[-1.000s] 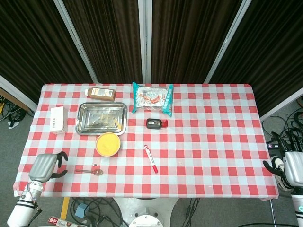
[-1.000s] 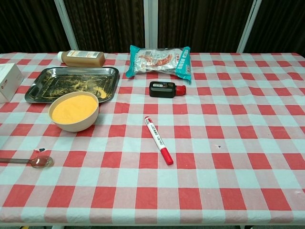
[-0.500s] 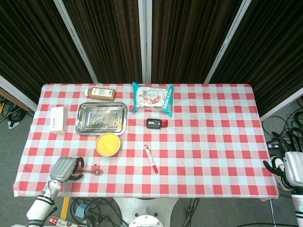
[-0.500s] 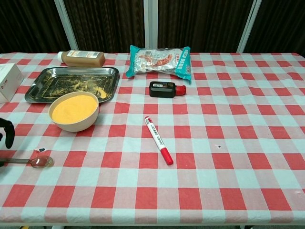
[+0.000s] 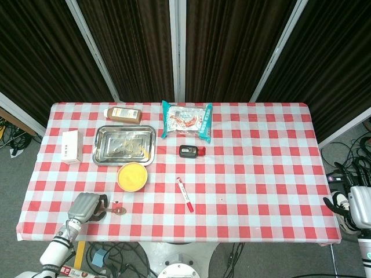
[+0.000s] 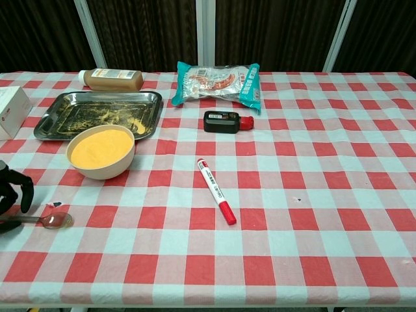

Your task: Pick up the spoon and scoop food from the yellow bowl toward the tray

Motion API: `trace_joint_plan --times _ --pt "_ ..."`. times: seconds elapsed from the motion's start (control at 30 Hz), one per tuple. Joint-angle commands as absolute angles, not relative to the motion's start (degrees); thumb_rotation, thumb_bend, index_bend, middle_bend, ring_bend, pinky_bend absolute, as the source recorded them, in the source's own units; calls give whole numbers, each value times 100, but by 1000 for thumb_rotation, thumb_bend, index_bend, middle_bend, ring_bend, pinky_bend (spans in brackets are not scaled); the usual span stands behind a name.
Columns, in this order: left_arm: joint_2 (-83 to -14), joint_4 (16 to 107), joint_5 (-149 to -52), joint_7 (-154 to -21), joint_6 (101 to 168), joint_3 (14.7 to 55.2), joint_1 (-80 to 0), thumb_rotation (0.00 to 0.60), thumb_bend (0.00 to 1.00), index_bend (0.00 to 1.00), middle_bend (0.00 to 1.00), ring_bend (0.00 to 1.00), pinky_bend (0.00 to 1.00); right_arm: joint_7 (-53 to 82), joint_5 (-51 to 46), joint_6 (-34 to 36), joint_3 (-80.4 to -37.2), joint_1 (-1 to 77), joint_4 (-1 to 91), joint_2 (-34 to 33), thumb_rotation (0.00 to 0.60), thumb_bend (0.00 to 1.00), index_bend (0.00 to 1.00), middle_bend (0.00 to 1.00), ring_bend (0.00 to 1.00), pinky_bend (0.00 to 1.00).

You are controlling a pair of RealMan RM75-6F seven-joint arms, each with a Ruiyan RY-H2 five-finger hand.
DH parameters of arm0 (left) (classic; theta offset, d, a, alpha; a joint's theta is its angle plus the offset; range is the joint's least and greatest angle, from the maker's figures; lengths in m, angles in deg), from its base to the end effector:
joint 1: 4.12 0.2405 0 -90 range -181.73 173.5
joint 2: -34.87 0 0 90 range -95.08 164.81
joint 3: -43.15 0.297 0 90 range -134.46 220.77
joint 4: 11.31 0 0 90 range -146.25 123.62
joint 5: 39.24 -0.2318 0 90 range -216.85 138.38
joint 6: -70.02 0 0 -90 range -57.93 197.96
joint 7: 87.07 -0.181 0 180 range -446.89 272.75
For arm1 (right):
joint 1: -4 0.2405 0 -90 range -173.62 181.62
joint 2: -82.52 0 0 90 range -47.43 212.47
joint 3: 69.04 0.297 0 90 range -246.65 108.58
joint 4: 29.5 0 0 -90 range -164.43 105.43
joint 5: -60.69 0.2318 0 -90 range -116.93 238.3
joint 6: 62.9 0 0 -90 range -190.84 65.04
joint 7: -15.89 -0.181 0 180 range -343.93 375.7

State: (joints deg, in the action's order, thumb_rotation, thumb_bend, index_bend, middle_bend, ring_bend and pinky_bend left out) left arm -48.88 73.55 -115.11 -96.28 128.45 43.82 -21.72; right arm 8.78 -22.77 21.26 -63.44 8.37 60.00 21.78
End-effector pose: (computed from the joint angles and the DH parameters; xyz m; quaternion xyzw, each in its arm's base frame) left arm -0.3342 0.2589 -0.0416 -0.7008 -0.4997 -0.2734 0.4294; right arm -0.3754 -0.2317 0.1949 0.5651 -0.3929 0.3988 0.6060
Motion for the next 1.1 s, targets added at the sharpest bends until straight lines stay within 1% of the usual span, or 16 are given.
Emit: trace_joint_plan --times 0.03,0.43,0.7,0.93,1.1 --pt "-4906 7342 -11460 -9663 12834 4391 -2180 600 328 594 882 851 933 859 -2281 2114 -6349 838 5997 2182 600 127 100 259 14 72" --pt "-4910 7338 -11236 -9785 12739 4402 -2243 600 332 576 887 861 933 817 -2253 2046 -6358 854 5968 2179 600 127 100 264 14 95" --pt "-4912 7335 -11156 -9829 12697 4412 -2287 600 374 592 897 870 933 806 -2240 2030 -6355 858 5954 2175 600 126 100 268 15 105" --pt "-4671 7613 -11317 -9890 13030 4357 -2265 600 382 605 900 871 933 789 -2254 2087 -6347 837 5954 2192 600 127 100 268 14 111" --pt "-4381 7872 -11435 -9918 13235 4137 -2377 600 380 605 900 871 933 778 -2273 2144 -6341 814 5958 2220 600 127 100 268 14 115"
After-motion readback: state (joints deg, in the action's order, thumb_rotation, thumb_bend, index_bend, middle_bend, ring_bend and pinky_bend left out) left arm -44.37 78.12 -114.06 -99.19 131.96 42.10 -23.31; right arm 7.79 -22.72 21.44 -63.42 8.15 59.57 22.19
